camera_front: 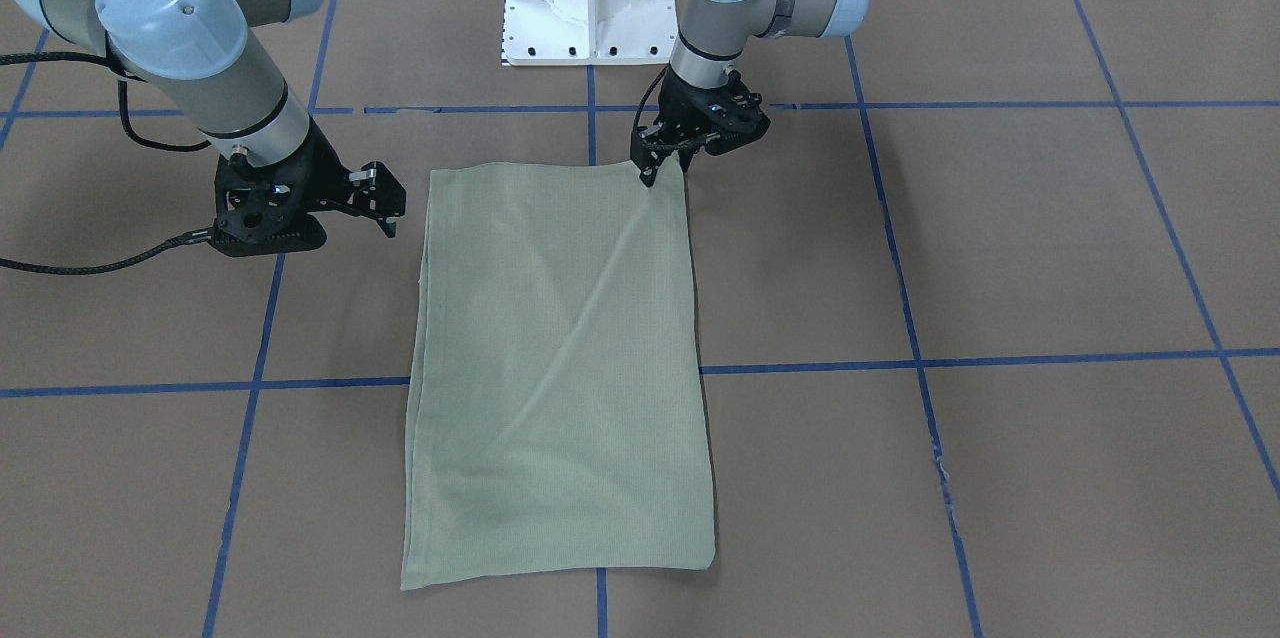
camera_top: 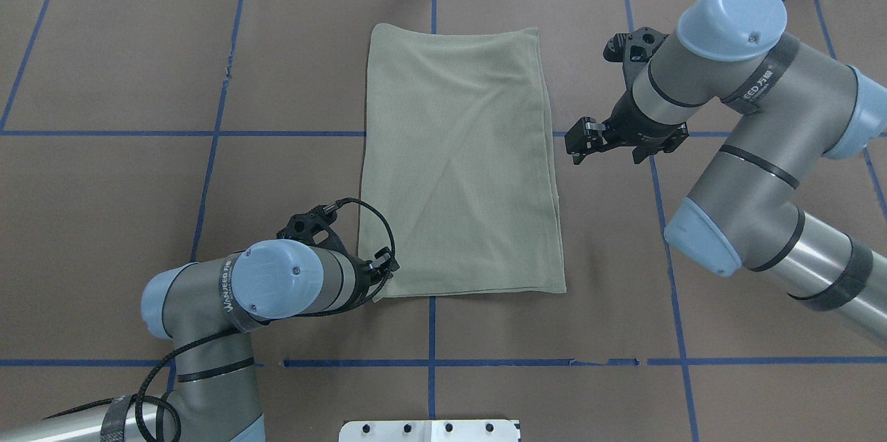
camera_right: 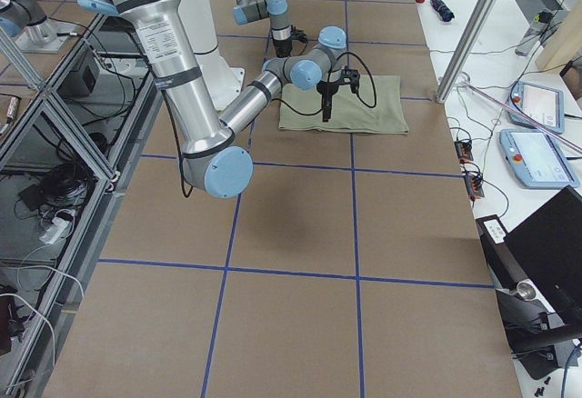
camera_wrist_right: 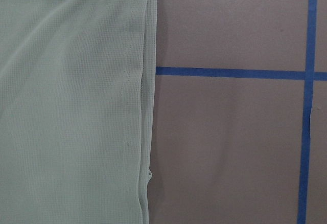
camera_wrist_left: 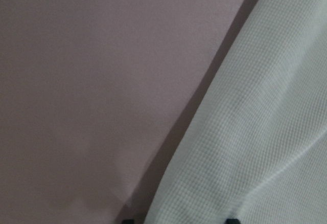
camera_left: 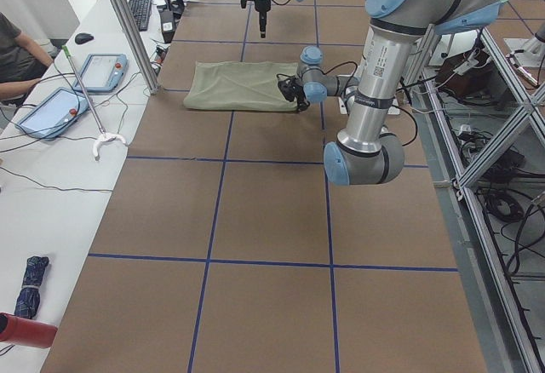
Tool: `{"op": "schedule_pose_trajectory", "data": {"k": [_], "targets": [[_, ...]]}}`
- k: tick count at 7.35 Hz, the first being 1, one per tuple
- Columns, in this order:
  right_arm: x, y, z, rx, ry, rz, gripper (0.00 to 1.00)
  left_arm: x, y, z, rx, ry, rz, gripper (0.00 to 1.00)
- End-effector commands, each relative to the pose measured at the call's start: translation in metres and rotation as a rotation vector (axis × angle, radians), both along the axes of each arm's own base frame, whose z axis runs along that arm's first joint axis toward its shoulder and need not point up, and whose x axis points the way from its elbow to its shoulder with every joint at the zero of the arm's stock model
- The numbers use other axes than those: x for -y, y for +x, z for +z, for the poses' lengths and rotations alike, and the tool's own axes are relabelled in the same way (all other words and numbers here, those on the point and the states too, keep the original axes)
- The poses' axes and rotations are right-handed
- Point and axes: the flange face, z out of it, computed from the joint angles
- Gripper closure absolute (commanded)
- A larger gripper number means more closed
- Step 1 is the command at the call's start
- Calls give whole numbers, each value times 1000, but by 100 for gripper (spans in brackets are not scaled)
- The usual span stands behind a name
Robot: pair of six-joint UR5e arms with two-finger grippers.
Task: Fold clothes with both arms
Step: 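Lower the right gripper onto the near shirt end beside the left gripper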
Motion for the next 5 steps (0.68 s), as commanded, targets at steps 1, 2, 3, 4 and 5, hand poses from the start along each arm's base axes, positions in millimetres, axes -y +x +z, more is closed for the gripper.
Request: {"op": "schedule_pose_trajectory", "data": {"k": [1,2,3,4,5], "targets": [[0,0,2,-2,-2,0,0,-2,0,-2,-4,-1,3,43],[0,0,2,-3,-1,1,0,-3,1,-2,-2,-1,7,54],[0,-1,2,-4,-3,-1,0,-4,0,-4,-3,0,7,68],[0,-2,4,-6,-5,-1,0,-4,-2,-4,-5,0,7,85],[0,-1,2,-4,-4,0,0,-4,-3,-4,-6,2,6,100]]}}
